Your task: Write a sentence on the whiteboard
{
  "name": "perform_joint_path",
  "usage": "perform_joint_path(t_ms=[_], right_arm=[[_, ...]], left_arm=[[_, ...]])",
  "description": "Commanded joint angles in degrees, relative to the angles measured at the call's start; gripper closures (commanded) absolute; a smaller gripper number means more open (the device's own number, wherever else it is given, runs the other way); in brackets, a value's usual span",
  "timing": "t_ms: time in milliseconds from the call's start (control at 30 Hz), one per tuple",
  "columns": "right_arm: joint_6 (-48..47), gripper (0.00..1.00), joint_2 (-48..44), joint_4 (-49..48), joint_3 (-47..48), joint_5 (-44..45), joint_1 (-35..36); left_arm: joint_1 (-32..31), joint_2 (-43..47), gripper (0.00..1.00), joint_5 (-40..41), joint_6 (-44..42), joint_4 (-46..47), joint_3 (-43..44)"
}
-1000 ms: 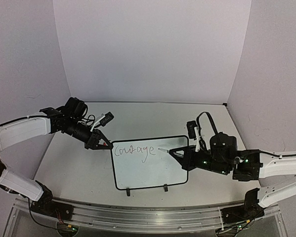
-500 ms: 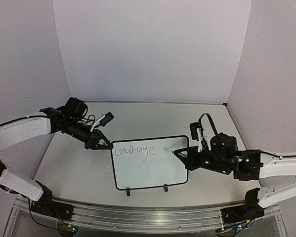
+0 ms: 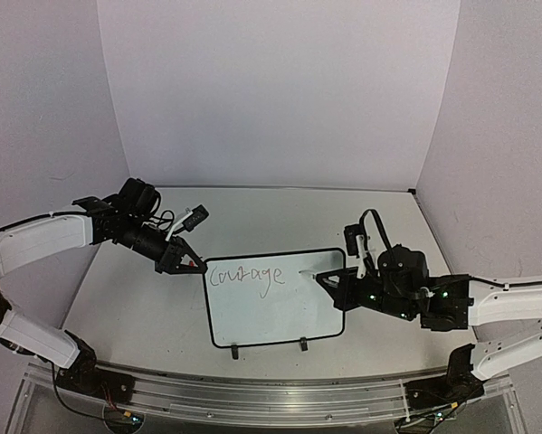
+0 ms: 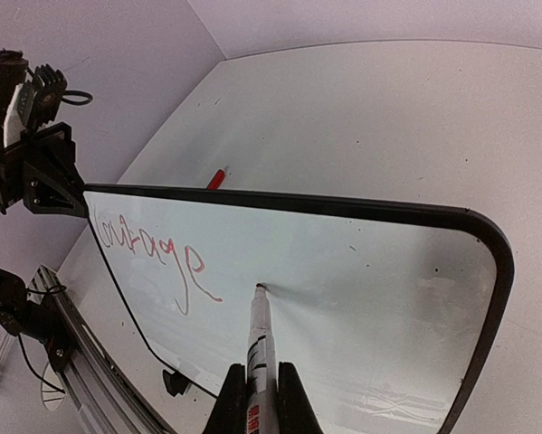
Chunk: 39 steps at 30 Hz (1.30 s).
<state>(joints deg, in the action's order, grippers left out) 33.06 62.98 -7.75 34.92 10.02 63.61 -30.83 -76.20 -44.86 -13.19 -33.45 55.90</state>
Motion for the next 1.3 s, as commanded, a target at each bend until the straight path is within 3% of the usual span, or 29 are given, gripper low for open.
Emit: perform_joint_path(t_ms=[0, 600, 1267], right_arm=[[0.8, 1.0, -1.5, -1.0, -0.5, 3.7, -0.2], [-1.5, 1.0, -6.0, 0.9, -0.3, 2.3, -0.2], [-4.6, 1.0, -1.0, -3.4, 2.3, 3.9, -0.2]], left_arm=[[-0.9, -1.2, 1.0, 3.8, -1.0, -0.7, 0.6], [-0.9, -1.2, 1.0, 3.7, -1.0, -0.7, 0.6], [-0.9, -1.3, 1.0, 3.6, -1.0, -0.6, 0.6]])
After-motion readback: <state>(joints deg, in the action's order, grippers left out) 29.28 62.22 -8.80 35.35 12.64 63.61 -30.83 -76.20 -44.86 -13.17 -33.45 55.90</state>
